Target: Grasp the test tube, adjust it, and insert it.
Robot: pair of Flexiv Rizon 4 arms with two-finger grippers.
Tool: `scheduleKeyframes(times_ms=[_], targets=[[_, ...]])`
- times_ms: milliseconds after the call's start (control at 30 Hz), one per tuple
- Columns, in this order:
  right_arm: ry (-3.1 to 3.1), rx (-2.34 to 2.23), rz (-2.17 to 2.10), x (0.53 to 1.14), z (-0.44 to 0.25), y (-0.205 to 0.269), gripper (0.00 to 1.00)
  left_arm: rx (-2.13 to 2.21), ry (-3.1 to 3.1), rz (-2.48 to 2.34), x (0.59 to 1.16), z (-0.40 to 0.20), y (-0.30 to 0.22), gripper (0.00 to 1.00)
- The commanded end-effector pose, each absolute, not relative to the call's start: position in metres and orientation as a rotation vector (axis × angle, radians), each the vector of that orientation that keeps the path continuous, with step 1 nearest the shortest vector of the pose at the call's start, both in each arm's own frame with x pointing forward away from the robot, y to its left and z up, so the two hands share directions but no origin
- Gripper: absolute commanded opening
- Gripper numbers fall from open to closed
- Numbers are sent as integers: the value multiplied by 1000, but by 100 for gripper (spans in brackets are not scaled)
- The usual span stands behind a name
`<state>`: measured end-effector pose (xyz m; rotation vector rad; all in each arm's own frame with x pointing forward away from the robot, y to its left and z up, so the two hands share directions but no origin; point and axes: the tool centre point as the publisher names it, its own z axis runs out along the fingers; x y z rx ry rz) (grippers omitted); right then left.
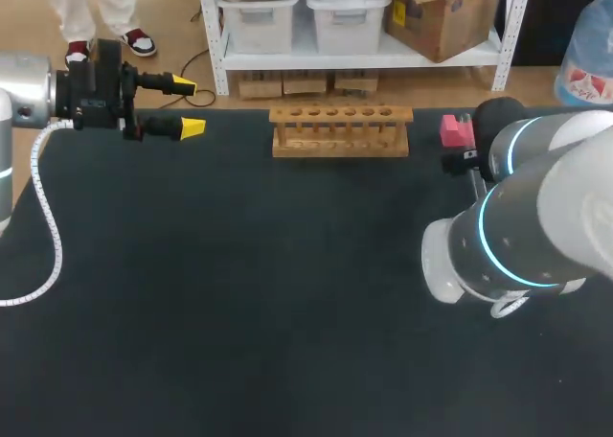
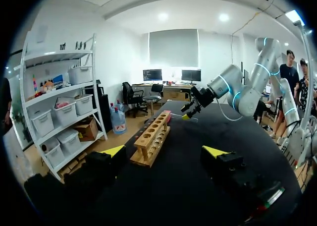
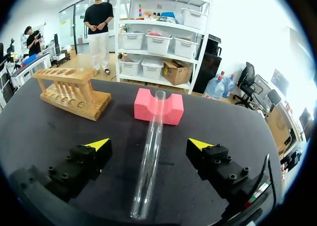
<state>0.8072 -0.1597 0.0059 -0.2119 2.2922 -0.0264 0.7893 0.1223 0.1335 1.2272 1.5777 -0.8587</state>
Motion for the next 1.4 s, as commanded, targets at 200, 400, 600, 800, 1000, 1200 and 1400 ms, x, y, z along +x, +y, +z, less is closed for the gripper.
scheduleKeyframes(times_ms=[200, 400, 600, 800, 1000, 1200, 1400], targets=[[2315, -289, 136, 817, -1, -163, 100, 1224, 1573, -855, 788, 133, 122, 100], [2327, -285, 151, 820, -6, -163, 94, 1224, 1573, -855, 788, 133, 122, 100], [2335, -285, 166, 825, -11, -162, 88, 1224, 1573, -855, 788, 133, 122, 100], [2343, -281, 187, 828, -16, -162, 61, 1224, 1573, -855, 788, 133, 122, 100], [2357, -282, 186, 829, -18, -161, 48, 1224, 1573, -855, 788, 133, 122, 100], [2368, -281, 179, 829, -19, -161, 44, 1224, 1573, -855, 788, 133, 122, 100], [2370, -281, 164, 829, -17, -162, 42, 1224, 1573, -855, 788, 133, 122, 100]])
